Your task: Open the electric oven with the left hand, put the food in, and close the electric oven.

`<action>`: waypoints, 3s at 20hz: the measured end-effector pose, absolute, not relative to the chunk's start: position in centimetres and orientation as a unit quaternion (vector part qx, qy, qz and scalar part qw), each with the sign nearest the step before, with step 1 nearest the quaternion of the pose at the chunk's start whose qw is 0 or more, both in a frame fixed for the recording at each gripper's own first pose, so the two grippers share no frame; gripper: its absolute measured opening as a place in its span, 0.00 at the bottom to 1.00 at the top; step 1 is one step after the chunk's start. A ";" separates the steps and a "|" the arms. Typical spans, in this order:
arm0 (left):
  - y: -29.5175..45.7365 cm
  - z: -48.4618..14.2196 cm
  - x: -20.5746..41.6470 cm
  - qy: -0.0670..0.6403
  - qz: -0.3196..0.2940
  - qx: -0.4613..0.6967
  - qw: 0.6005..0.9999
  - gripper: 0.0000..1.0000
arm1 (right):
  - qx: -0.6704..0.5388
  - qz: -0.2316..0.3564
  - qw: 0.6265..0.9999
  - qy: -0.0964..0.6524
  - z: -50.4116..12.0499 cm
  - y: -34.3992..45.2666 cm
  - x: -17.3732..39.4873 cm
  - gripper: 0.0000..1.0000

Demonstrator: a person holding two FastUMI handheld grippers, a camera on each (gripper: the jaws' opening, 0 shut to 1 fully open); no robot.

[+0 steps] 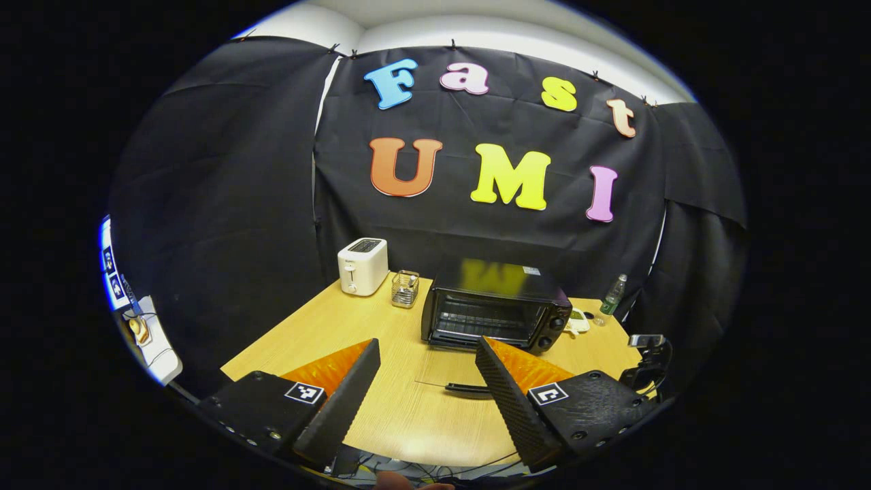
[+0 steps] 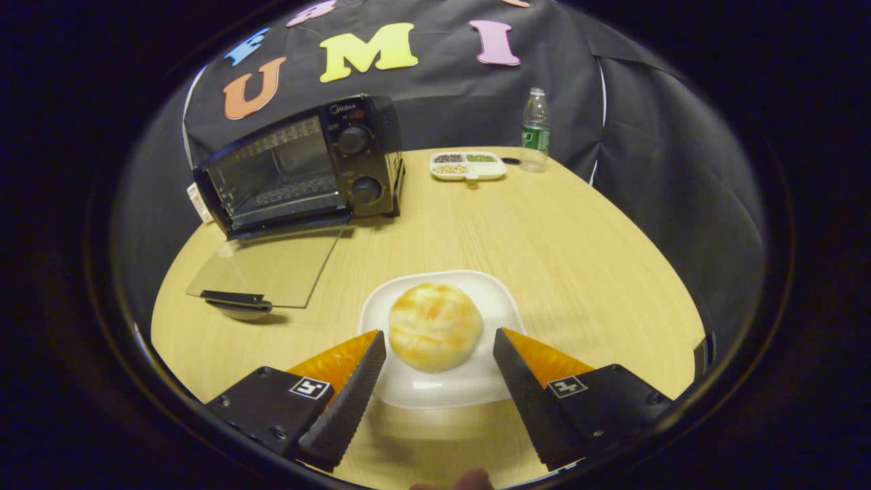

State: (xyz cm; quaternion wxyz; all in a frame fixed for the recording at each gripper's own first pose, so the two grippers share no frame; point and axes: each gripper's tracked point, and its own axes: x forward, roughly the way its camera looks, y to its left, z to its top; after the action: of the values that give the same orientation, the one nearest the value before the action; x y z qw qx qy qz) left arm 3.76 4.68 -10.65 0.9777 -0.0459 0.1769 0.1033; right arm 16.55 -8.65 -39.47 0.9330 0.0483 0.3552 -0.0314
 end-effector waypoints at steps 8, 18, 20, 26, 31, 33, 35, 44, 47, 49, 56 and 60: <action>5.5 -9.8 4.5 0.178 0.099 -0.029 0.979 0.93 | 0.054 -0.045 0.926 0.371 -40.5 -8.4 17.0 0.87; 7.3 -10.0 5.6 0.178 0.066 -0.035 0.981 0.94 | 0.103 -0.063 0.934 0.337 -34.8 -7.0 14.4 0.66; 7.7 -10.3 6.0 0.180 0.059 -0.038 0.981 0.94 | 0.094 -0.066 0.940 0.321 -33.2 -6.8 13.7 0.64; 9.1 -10.6 5.6 0.182 0.045 -0.027 0.982 0.93 | 0.127 -0.036 0.945 0.300 -31.3 -0.9 13.8 0.63; 11.7 -10.3 4.4 0.193 0.045 -0.013 0.980 0.93 | 0.179 -0.017 0.945 0.275 -30.5 5.9 18.1 0.63; 13.0 -10.1 3.8 0.194 0.049 -0.010 0.980 0.94 | 0.199 -0.012 0.943 0.266 -30.5 8.4 20.4 0.63; 14.2 -10.0 3.3 0.194 0.054 -0.007 0.979 0.93 | 0.221 -0.011 0.939 0.263 -30.8 10.5 23.0 0.63; 18.9 -10.8 1.6 0.222 0.075 -0.006 0.972 0.94 | 0.335 -0.058 0.918 0.206 -30.2 14.4 34.3 0.63; 19.8 -11.2 1.4 0.235 0.078 -0.008 0.969 0.94 | 0.352 -0.073 0.914 0.185 -30.3 14.5 36.8 0.63; 20.2 -11.4 1.3 0.242 0.077 -0.012 0.967 0.94 | 0.360 -0.083 0.913 0.172 -30.6 14.5 38.1 0.63; 21.6 -11.7 0.7 0.246 0.079 0.003 0.966 0.94 | 0.341 -0.099 0.922 0.154 -31.0 14.5 40.6 0.67; 21.7 -11.6 0.1 0.241 0.082 -0.009 0.967 0.94 | 0.334 -0.094 0.924 0.163 -31.7 15.1 40.9 0.74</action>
State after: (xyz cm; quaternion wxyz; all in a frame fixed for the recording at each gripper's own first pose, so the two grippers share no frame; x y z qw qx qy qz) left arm 0.11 21.73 -11.62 0.9669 -0.0094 0.2412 0.0824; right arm 40.85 15.07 -31.66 0.9236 0.3341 0.1630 -0.0941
